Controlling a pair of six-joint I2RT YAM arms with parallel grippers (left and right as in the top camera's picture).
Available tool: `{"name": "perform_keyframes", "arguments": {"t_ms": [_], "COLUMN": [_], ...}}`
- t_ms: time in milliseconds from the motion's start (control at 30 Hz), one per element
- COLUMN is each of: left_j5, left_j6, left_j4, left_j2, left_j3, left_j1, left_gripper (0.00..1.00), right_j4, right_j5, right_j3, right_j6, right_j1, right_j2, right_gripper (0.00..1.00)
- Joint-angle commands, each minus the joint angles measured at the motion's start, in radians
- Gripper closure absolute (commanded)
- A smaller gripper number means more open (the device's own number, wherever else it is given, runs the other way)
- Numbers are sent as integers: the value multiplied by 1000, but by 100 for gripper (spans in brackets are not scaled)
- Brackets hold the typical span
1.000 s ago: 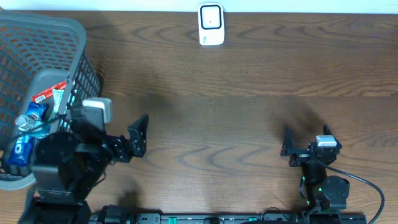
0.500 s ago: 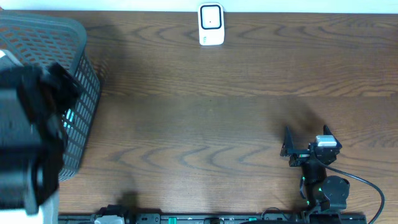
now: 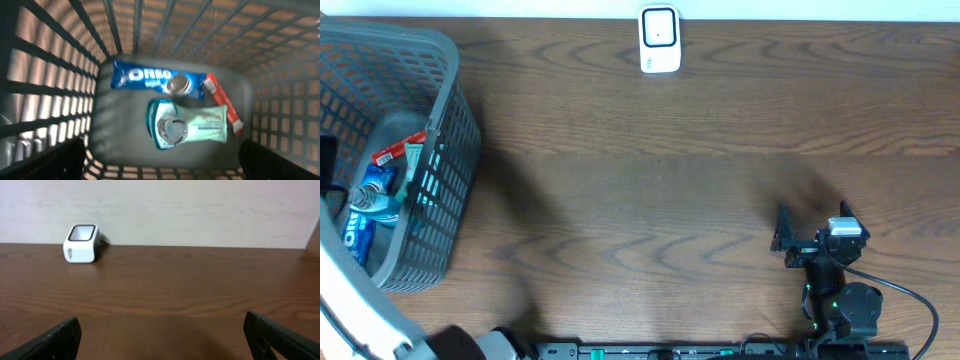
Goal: Scan the item barcode
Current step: 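Reach the left gripper into the basket and grasp the teal mouthwash bottle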
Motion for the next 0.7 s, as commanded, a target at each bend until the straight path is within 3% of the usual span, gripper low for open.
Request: {"name": "perform_keyframes", "arguments": {"t_ms": [0, 300, 667], "left_j5": [203, 204, 209], "left_j6": [-20, -15, 10], "left_j4": [-3, 16, 40], "left_j2": [92, 245, 275], "left_j3": [-8, -10, -96], "left_j1": [76, 89, 87], "left_gripper": [2, 2, 2], "right_j4": [-4, -4, -4], "right_j5": [9, 9, 9], "right_j3": [-2, -2, -2], "right_j6": [10, 10, 10], "right_j1": [8, 8, 8], "right_j2": [-5, -5, -5], "right_gripper": [1, 1, 1]}}
